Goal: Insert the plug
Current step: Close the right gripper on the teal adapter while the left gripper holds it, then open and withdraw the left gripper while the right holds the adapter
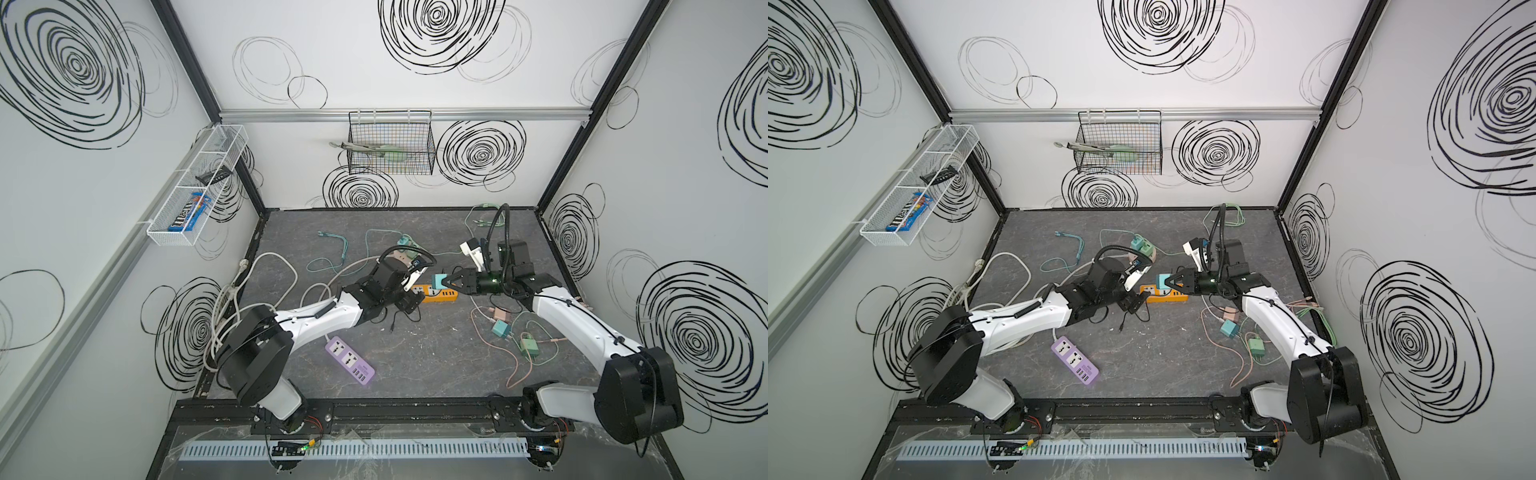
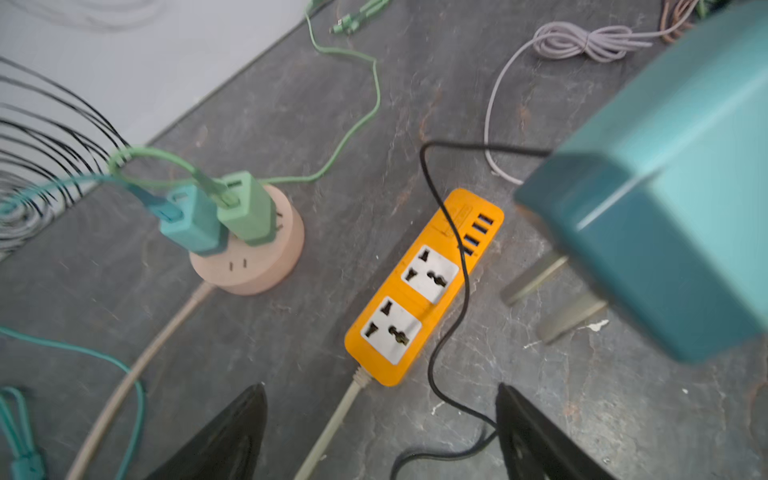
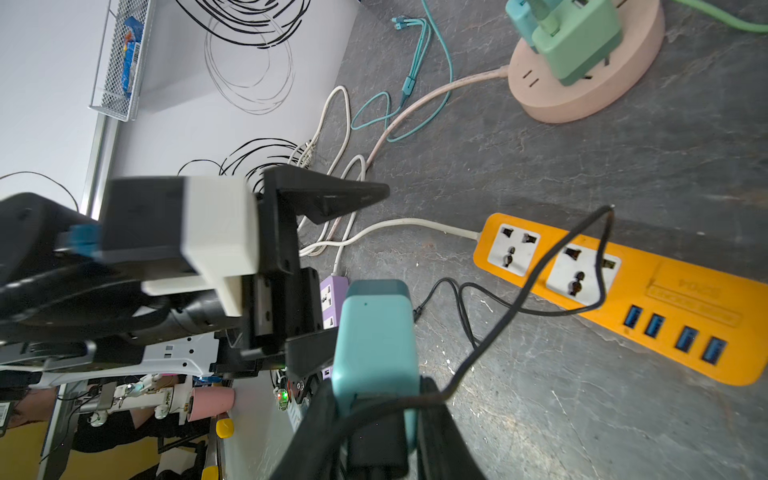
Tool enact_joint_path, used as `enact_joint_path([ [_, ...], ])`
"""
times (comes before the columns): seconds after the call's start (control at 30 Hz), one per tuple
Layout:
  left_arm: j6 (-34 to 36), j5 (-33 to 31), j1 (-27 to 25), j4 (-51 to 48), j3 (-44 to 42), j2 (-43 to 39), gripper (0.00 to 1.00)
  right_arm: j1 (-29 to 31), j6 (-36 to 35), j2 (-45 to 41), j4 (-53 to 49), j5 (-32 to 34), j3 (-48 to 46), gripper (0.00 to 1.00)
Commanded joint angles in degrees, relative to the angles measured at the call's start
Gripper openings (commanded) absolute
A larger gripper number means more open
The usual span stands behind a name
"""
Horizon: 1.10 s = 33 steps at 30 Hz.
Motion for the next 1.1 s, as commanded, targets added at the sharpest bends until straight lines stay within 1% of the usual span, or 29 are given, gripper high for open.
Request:
enact_joint_path([
  [0.0, -8.98, -1.13, -0.86, 0.12, -0.52, 2.36, 0.88, -0.09, 0.98, -0.55, 2.80, -0.32, -0.34, 0.00],
  [0.07, -10.92, -3.10, -1.14, 0.03, 0.11, 4.06, 0.86, -0.13, 1.20, -0.53, 3.08, -0.27, -0.58, 0.00],
  [0.13, -12.14, -2.74, -1.14, -0.17, 0.83, 5.68, 0.85, -0.15, 1.66, -0.65, 3.53, -0.38, -1.01, 0.00],
  [0.23, -12.94, -1.26, -1.47, -1.12, 2.28, 7.92, 0.82, -0.13, 2.04, -0.83, 3.85, -0.66, -1.34, 0.00],
  [0.37, -13.65, -3.25, -2.50, -3.46, 3.87, 10.89, 0.75, -0.11, 2.13, -1.33, 3.94, -0.65, -1.79, 0.00],
  [0.63, -15.22, -4.72, -2.95, -1.82, 3.30, 11.54, 0.46, -0.05, 2.34, -1.83, 3.93, -0.55, -2.19, 0.00],
  [0.83, -15.20, -5.80, -2.94, -1.95, 2.63, 10.26, 0.21, 0.20, 2.48, -1.89, 4.02, -0.32, -2.53, 0.00],
  [1.0, -14.94, -5.70, -2.74, -0.60, 0.76, 7.20, 0.07, 0.44, 2.71, -1.55, 4.38, -0.04, -2.64, 0.00],
  [1.07, -15.10, -5.95, -2.69, -0.11, 0.11, 5.61, 0.04, 0.45, 2.75, -1.46, 4.37, 0.18, -2.54, 0.00],
])
